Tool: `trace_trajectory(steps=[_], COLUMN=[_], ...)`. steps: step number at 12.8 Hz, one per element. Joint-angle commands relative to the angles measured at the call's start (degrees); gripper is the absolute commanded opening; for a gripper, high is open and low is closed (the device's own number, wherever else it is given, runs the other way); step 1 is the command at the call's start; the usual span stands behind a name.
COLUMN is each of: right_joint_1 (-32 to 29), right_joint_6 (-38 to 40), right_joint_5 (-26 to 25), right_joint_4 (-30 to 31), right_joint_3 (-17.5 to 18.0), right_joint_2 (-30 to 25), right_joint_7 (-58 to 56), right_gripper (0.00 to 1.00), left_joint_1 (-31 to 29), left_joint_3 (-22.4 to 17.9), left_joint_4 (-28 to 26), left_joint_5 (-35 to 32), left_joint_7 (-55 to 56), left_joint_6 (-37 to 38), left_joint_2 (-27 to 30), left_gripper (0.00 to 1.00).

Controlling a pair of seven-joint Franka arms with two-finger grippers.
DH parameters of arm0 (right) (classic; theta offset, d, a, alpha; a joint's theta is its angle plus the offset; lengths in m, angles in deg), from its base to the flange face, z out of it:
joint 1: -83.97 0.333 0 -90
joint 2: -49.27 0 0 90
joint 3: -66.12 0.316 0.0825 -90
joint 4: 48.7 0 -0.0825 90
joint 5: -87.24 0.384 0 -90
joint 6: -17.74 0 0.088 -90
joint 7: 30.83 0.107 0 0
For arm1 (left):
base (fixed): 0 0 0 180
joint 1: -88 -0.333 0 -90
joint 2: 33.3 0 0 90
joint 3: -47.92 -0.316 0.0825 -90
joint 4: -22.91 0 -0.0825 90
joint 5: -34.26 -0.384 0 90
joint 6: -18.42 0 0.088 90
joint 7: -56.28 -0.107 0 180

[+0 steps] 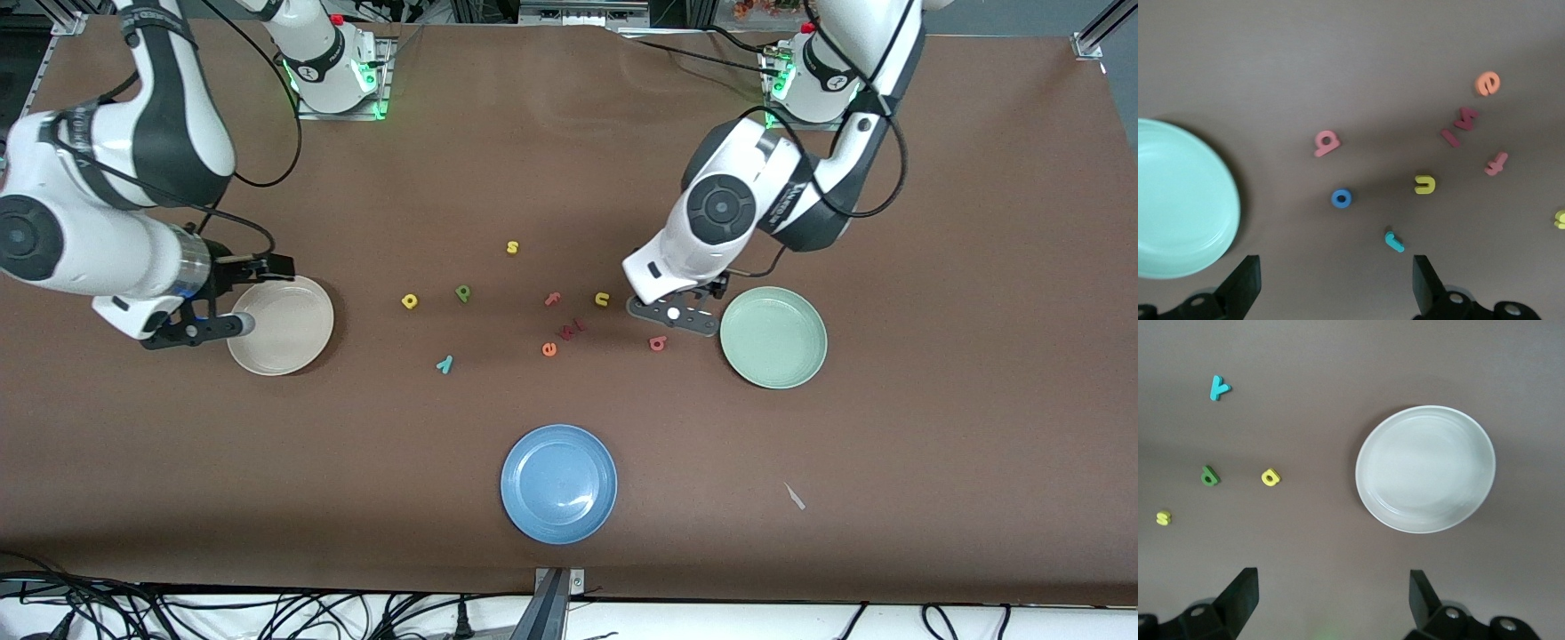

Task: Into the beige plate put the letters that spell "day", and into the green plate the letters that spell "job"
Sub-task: 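Grasp the pink q with the left gripper while the right gripper reaches letters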

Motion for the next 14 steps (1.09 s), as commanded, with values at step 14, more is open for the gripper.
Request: trace_trajectory(steps=[14], right_joint_1=[1.79], right_joint_6=[-31.58], right_joint_5=[0.33], right_joint_4=[28.45], right_joint_3=[10.00], right_joint_2=[-3.53], right_joint_7=[18.02], right_gripper=[1.00], left_joint_1=[-0.27], left_joint_3=[-0.87], left_joint_4=[1.46], left_joint_5=[-9.44], left_joint_7=[-48.71], left_joint_6=[-19.96], left_joint_2=[-14.39], left_gripper=[1.00])
